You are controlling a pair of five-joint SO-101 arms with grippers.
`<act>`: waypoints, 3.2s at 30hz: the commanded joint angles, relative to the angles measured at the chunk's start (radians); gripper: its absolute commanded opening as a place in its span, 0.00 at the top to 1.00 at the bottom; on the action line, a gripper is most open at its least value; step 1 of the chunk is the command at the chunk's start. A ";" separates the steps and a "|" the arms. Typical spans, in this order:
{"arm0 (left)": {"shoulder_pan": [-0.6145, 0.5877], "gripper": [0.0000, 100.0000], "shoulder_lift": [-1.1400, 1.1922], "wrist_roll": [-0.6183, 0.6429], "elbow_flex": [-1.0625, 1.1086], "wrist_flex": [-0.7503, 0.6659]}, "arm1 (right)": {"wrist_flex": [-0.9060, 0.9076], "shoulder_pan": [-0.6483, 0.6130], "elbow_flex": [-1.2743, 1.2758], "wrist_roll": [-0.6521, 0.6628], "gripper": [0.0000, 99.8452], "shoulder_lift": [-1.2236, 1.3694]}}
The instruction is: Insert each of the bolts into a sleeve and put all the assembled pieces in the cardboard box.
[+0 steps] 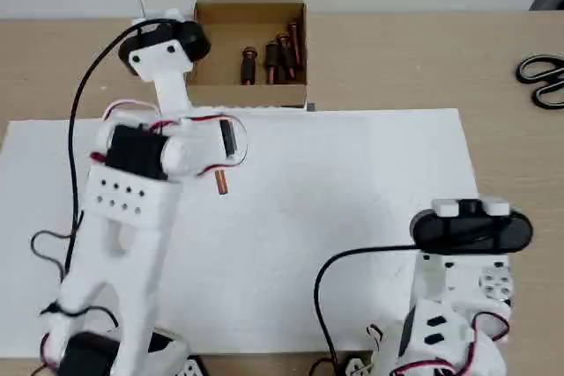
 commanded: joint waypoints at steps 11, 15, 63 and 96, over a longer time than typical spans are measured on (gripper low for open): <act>0.002 1.00 -0.511 -0.075 0.587 -0.336 | -0.133 -0.496 0.118 -0.330 1.00 -0.010; 0.002 1.00 -0.660 -0.075 0.748 -0.416 | -0.183 -0.615 0.178 -0.344 1.00 -0.010; 0.190 1.00 -1.441 0.058 1.270 -0.715 | -0.753 -1.116 0.695 -0.195 1.00 -0.010; 0.195 1.00 -1.441 0.058 1.250 -0.674 | -0.828 -1.115 0.694 -0.192 1.00 -0.010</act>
